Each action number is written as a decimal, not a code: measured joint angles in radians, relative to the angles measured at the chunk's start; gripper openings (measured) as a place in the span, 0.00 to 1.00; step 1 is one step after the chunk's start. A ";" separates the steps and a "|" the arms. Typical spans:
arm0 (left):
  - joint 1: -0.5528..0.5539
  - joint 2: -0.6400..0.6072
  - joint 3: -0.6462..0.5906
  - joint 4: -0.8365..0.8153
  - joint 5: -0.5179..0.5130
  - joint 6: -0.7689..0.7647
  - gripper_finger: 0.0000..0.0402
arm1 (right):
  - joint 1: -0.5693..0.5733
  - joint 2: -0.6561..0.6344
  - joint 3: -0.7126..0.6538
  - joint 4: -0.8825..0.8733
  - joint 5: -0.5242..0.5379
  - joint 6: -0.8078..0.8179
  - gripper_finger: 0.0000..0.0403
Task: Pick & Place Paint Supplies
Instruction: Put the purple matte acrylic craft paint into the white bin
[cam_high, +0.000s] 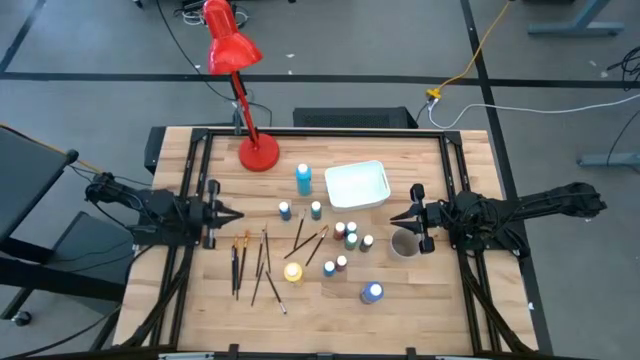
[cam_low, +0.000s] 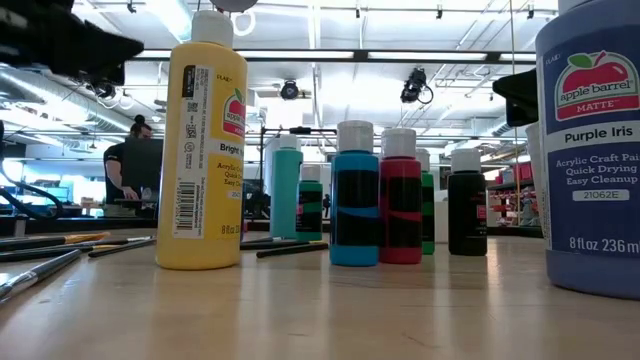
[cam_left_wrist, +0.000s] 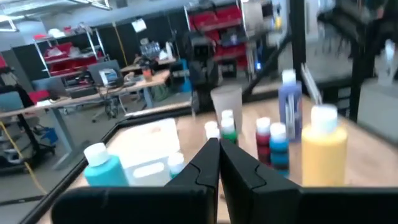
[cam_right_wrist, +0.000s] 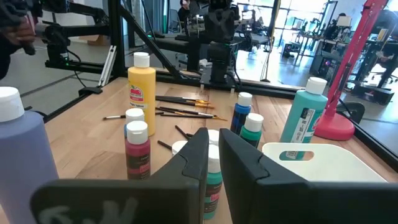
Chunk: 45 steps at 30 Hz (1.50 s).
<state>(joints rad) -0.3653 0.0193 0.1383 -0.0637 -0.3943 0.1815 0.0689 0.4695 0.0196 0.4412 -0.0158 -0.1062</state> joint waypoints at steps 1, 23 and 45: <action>0.000 0.000 0.000 0.021 0.000 -0.013 0.04 | 0.000 0.000 0.000 0.000 0.000 0.000 0.11; 0.000 0.000 0.000 0.135 0.077 -0.148 0.04 | 0.000 0.000 0.000 0.000 0.000 0.000 0.11; 0.000 0.000 0.000 0.137 0.022 -0.142 0.23 | 0.000 0.000 0.000 0.000 0.000 0.000 0.11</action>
<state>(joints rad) -0.3649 0.0195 0.1387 0.0733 -0.3721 0.0393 0.0690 0.4696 0.0198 0.4414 -0.0158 -0.1060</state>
